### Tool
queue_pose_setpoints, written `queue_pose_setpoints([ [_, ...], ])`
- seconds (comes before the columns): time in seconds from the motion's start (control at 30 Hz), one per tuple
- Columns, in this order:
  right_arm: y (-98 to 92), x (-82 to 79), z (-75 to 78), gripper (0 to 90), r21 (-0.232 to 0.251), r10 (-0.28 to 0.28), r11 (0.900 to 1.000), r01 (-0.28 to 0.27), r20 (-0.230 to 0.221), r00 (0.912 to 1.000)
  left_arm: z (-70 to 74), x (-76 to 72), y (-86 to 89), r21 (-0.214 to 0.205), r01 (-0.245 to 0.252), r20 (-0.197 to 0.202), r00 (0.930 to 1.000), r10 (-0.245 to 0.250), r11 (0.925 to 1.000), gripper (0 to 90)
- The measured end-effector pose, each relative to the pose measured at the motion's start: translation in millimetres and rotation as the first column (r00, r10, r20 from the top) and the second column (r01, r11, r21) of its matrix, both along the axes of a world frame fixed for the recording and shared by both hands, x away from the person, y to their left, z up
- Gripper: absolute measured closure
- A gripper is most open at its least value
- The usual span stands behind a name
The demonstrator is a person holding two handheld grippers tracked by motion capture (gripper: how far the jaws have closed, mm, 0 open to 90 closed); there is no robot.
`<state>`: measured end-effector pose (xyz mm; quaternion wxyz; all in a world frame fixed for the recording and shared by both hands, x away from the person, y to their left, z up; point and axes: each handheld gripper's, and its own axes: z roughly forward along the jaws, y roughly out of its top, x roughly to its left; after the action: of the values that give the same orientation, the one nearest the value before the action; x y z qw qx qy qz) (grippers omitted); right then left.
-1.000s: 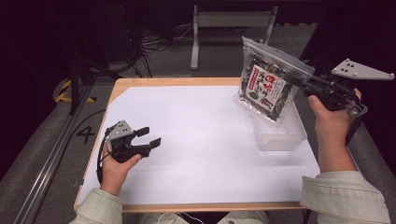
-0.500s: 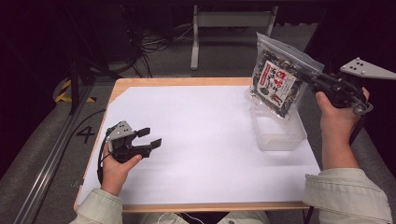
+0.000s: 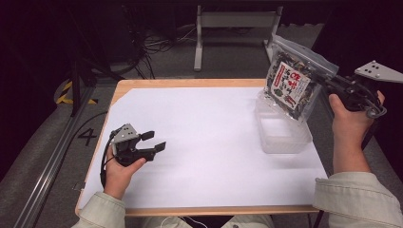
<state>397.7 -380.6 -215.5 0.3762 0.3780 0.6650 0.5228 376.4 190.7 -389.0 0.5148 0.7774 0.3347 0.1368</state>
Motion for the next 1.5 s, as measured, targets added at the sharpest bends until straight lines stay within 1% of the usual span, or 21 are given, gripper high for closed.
queue_pose_setpoints([
  [0.13, -1.8, 0.1, -2.4, 78.7, -0.005, -0.003, 1.0000, 0.003, 0.000, 1.0000, -0.1, -0.1, -0.1, -0.003, -0.001, -0.002, 1.0000, 0.001, 1.0000, 35.1],
  [0.23, -2.3, 0.8, -4.2, 78.7, -0.006, -0.008, 1.0000, 0.008, 0.002, 1.0000, 0.0, 0.0, 0.0, 0.005, 0.004, 0.000, 1.0000, -0.004, 1.0000, 35.3],
  [0.37, -2.7, 1.9, -7.7, 78.7, -0.014, -0.015, 0.9998, 0.015, -0.002, 0.9999, 0.2, -0.6, 0.0, 0.003, 0.000, 0.003, 1.0000, 0.000, 1.0000, 36.1],
  [0.7, -5.4, 0.4, -10.2, 78.7, -0.033, -0.025, 0.9992, 0.025, 0.004, 0.9997, -0.5, -0.7, -1.1, 0.002, -0.001, 0.000, 1.0000, 0.001, 1.0000, 36.4],
  [0.9, -3.7, 0.8, -18.0, 78.6, -0.034, -0.010, 0.9994, 0.010, -0.011, 0.9999, -0.7, -0.4, -0.7, 0.006, 0.001, 0.002, 1.0000, -0.001, 1.0000, 36.5],
  [1.0, -3.2, 1.6, -22.5, 78.6, -0.045, -0.015, 0.9989, 0.014, -0.014, 0.9998, -0.6, -0.5, -0.1, 0.001, -0.002, 0.000, 1.0000, 0.002, 1.0000, 36.5],
  [1.2, -7.3, 2.1, -28.6, 78.6, -0.031, -0.019, 0.9994, 0.018, -0.017, 0.9997, -0.9, -0.5, -0.2, 0.005, -0.003, 0.001, 1.0000, 0.003, 1.0000, 36.5],
  [1.5, -11.1, 4.4, -46.2, 78.6, 0.007, -0.003, 1.0000, 0.003, -0.033, 0.9995, -1.0, -1.0, -0.7, 0.008, -0.006, -0.004, 1.0000, 0.006, 1.0000, 36.6],
])
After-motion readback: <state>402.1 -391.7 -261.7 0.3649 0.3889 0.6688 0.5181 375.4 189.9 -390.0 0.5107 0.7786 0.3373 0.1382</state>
